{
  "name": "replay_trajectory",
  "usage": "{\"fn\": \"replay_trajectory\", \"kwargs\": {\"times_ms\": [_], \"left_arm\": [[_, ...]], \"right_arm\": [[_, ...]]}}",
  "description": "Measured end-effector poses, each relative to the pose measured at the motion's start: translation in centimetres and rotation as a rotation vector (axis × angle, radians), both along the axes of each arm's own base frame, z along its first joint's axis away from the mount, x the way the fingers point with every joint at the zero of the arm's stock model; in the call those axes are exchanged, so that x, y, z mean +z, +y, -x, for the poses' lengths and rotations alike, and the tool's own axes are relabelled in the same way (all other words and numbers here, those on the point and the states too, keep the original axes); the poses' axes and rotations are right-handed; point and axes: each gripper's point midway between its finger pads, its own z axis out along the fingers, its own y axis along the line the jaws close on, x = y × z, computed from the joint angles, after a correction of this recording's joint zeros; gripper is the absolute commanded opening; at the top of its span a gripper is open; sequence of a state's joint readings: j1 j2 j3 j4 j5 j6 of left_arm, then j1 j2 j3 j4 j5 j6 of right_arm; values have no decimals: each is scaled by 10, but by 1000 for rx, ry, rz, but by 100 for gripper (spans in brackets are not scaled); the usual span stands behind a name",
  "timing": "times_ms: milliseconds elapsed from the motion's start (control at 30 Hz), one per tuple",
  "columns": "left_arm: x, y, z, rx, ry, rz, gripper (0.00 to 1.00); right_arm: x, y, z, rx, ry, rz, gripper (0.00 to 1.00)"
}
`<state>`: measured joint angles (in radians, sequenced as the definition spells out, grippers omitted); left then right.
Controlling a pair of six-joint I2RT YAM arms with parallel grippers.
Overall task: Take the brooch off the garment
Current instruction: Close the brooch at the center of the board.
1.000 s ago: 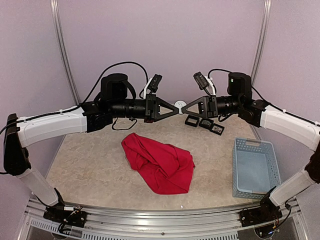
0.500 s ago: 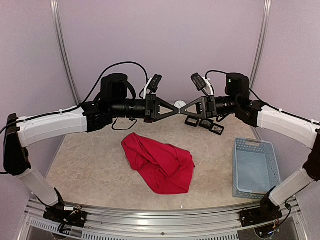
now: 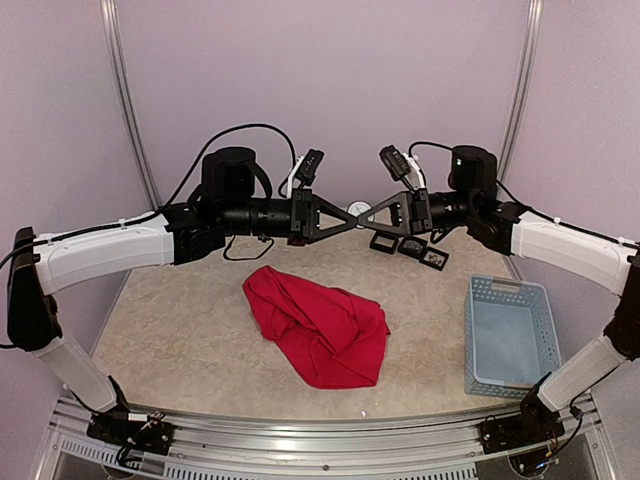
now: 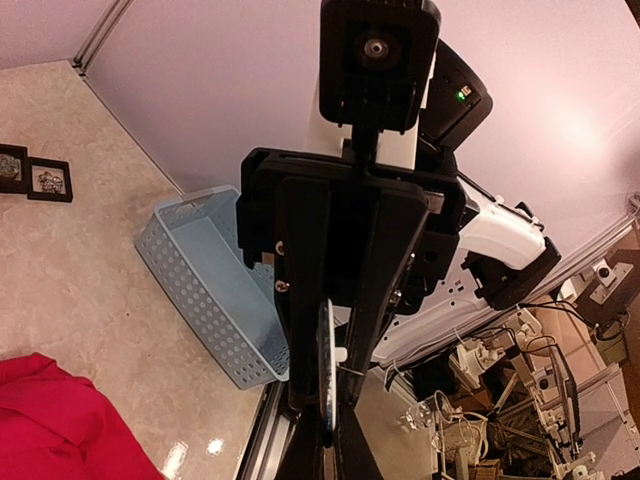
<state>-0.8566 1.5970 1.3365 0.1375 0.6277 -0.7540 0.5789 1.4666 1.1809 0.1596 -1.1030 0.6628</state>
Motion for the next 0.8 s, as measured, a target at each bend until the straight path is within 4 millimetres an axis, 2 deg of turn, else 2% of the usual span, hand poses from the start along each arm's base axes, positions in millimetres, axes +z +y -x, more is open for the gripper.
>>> {"fn": "replay_trajectory", "kwargs": {"times_ms": [467, 800], "left_arm": [[-7, 1, -3, 16, 3, -25, 0], [-14, 2, -9, 47, 17, -49, 0]], "right_arm": [[-7, 1, -2, -3, 48, 20, 6], [-14, 2, -12, -60, 74, 42, 6]]}}
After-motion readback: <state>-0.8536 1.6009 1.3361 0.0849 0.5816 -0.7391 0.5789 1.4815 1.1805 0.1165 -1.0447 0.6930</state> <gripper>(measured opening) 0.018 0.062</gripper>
